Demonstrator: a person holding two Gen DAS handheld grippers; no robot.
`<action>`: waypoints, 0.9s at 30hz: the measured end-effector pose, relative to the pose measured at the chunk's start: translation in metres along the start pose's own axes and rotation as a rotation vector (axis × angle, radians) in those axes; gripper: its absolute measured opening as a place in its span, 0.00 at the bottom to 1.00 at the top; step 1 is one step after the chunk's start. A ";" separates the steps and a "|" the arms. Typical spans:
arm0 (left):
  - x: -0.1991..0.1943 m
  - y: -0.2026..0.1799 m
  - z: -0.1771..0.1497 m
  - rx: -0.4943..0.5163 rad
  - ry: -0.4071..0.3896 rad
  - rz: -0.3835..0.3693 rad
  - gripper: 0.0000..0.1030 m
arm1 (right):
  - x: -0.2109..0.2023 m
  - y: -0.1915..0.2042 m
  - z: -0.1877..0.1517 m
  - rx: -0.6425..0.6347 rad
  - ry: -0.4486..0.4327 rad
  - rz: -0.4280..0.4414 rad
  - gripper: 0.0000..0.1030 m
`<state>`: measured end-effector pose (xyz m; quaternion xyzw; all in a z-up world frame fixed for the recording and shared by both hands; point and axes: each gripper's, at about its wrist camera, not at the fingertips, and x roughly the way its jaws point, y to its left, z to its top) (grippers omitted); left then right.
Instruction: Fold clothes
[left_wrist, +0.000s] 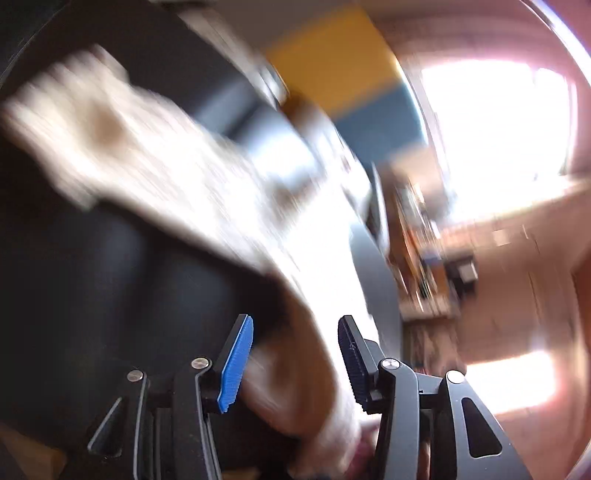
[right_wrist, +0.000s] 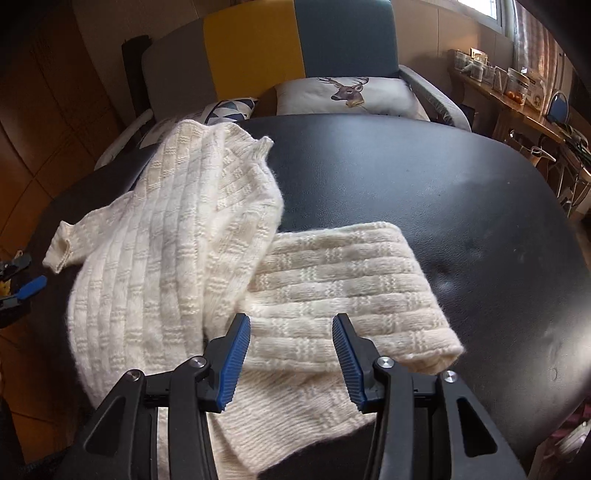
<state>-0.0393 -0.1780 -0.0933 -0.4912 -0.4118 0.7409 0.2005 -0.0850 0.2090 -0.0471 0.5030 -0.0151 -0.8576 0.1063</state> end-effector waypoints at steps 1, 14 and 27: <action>0.016 -0.006 -0.008 0.012 0.039 0.000 0.47 | 0.003 -0.002 -0.002 -0.019 0.007 0.003 0.46; 0.076 -0.065 -0.045 0.128 0.093 0.148 0.24 | 0.039 0.002 -0.013 -0.119 0.048 -0.069 0.56; -0.021 -0.030 0.035 0.048 -0.257 0.108 0.00 | 0.046 -0.036 -0.008 -0.058 0.067 -0.172 0.59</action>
